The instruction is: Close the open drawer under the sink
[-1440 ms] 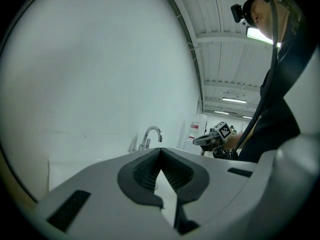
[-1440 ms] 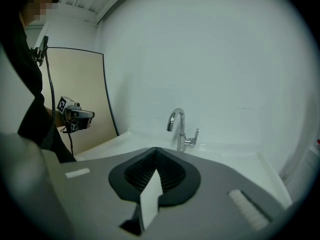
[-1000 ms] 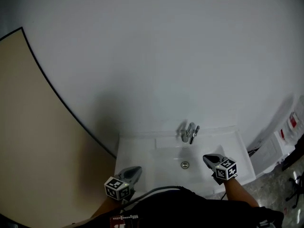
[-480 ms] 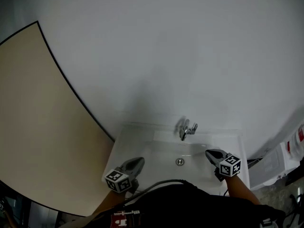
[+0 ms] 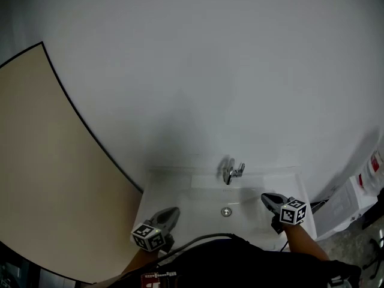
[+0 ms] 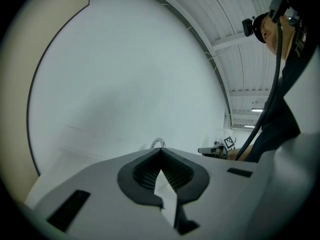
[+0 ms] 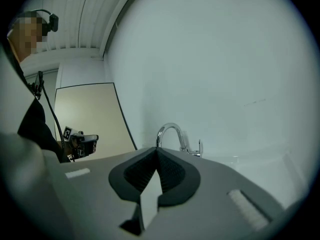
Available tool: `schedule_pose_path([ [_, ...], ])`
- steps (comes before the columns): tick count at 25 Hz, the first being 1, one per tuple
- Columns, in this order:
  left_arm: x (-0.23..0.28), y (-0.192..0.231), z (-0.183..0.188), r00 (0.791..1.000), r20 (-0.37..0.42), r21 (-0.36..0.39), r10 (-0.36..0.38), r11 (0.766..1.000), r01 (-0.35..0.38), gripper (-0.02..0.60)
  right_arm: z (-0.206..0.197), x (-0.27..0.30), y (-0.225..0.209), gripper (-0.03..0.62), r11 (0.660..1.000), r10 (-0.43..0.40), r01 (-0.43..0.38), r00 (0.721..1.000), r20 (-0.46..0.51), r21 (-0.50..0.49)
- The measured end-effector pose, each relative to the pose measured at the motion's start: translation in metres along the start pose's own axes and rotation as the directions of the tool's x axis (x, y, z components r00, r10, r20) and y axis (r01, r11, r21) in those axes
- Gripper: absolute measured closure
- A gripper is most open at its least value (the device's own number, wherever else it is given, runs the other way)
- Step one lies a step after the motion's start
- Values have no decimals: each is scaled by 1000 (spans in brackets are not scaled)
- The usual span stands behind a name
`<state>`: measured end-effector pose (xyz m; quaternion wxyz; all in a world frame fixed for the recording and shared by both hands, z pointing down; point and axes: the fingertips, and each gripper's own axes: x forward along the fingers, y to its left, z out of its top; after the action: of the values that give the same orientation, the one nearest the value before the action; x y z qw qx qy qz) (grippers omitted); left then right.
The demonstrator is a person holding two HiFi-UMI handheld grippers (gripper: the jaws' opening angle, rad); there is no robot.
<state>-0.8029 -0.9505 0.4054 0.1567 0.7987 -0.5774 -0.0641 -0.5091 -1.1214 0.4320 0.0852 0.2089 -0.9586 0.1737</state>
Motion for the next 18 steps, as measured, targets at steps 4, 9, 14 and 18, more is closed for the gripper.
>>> schedule_pose_path([
  [4,1,-4,0,999,10,-19,-32,999,32,583,-6,2,0,594,1000,-23,23,999,-24,-20],
  [9,-3,6,0,1000,9,-10,-18,1000,18,583,-9,8,6,594,998,-28,26,999,-33,-51],
  [14,-6,6,-7,1000,-1,-10,-15,1000,15,583,-12,9,10,594,998,-21,18,998,-54,-68],
  [18,-4,3,-8,1000,6,-18,-22,1000,22,583,-12,9,10,594,997,-20,15,998,-61,-79],
])
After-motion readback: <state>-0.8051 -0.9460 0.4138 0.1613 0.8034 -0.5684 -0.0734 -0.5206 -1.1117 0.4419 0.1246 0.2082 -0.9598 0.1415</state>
